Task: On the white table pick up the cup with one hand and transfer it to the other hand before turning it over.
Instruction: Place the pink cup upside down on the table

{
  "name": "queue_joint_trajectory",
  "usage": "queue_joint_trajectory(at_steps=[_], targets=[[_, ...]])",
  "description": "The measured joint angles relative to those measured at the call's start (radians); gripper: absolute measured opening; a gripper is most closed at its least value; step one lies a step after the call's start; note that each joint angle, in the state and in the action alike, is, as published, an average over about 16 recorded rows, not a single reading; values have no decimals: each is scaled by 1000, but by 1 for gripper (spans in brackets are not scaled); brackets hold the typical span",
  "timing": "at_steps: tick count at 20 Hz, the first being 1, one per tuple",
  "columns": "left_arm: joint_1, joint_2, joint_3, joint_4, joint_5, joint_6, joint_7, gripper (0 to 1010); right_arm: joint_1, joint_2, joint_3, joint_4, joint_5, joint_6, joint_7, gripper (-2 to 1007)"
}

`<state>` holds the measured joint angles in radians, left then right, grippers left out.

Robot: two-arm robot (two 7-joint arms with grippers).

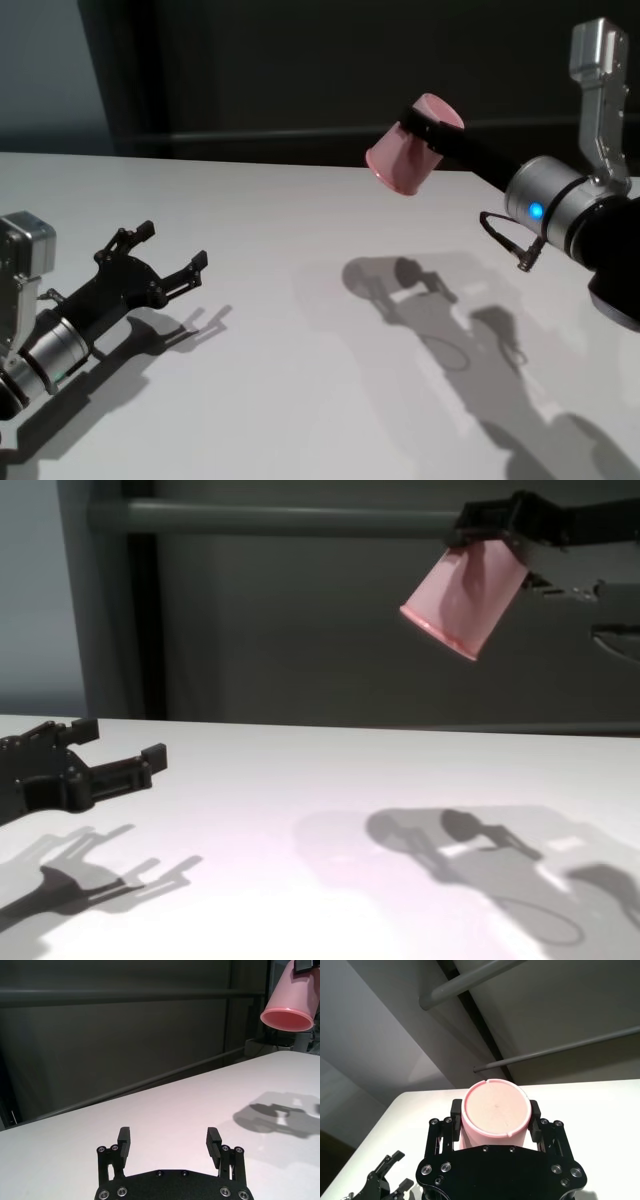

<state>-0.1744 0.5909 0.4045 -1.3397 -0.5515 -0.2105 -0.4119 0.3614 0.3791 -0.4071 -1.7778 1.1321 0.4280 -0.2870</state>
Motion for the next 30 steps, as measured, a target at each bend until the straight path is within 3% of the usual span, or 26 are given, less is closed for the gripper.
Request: queue_joint_trajectory(at_steps=[7,15,22,30], targets=[[0,0,0,0,0,0,0,1001,45,29,-68,21,-25,61,-35,742],[0,0,0,0,0,0,0,1001,72,55,-131,48,-44,112,-48,742],[0,0,0,0,0,0,0,1001,84,74,-182,76,-77,150,-29,742],[0,0,0,0,0,0,0,1001,117,82,-249,123,-144,196,24,742]])
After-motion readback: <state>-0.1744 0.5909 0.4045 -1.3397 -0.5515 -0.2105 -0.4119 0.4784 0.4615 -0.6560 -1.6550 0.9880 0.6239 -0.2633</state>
